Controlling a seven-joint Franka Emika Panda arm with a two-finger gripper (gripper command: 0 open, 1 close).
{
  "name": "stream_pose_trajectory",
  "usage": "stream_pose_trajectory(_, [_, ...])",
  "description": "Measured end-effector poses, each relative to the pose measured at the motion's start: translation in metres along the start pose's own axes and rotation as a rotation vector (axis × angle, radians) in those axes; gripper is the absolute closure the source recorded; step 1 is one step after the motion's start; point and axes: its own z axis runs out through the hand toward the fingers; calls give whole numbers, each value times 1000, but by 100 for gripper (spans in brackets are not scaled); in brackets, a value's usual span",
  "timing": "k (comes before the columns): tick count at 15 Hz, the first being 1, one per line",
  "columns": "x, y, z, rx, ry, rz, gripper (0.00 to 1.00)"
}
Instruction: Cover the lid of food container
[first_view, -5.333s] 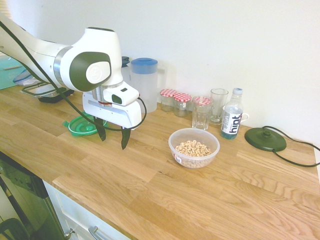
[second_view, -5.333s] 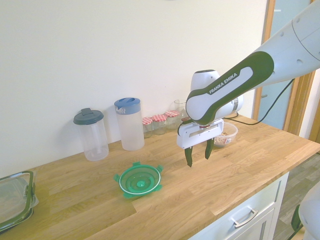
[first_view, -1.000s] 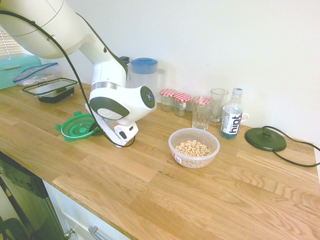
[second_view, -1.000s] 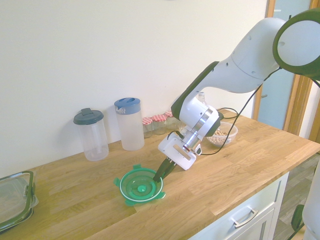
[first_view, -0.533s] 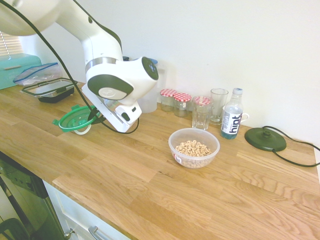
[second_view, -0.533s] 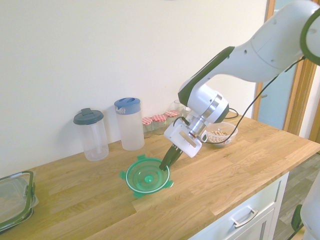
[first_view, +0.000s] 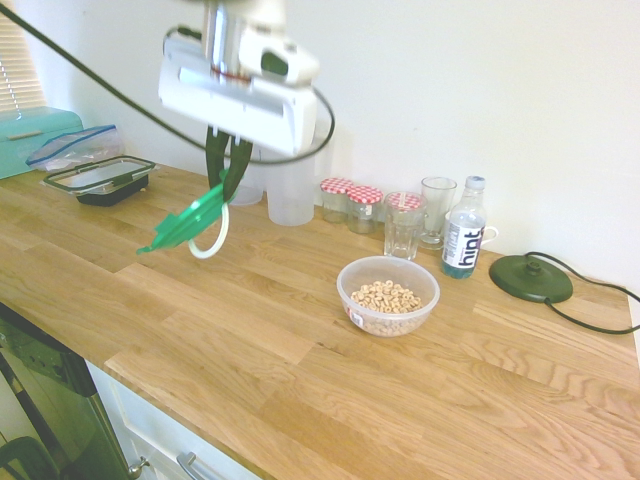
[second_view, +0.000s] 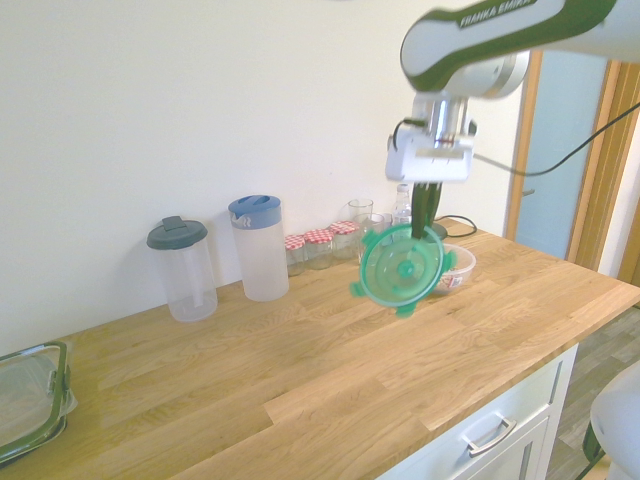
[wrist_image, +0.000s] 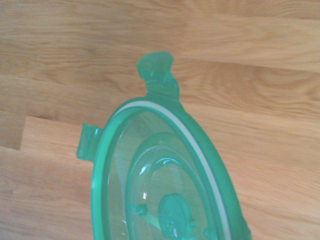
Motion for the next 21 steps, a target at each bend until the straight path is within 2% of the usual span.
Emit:
stream_pose_trajectory(1, [-4, -1, -29, -40, 61, 0, 100])
stream_pose_trajectory(3, [-2, -10, -57, -123, 177, -1, 100])
stream_pose_trajectory(10, [45, -33, -87, -485, 509, 24, 100])
stream_pose_trajectory(17, [120, -22, -41, -875, 775, 142, 100])
stream_pose_trajectory(21, [110, -25, 33, -1076, 913, 211, 100])
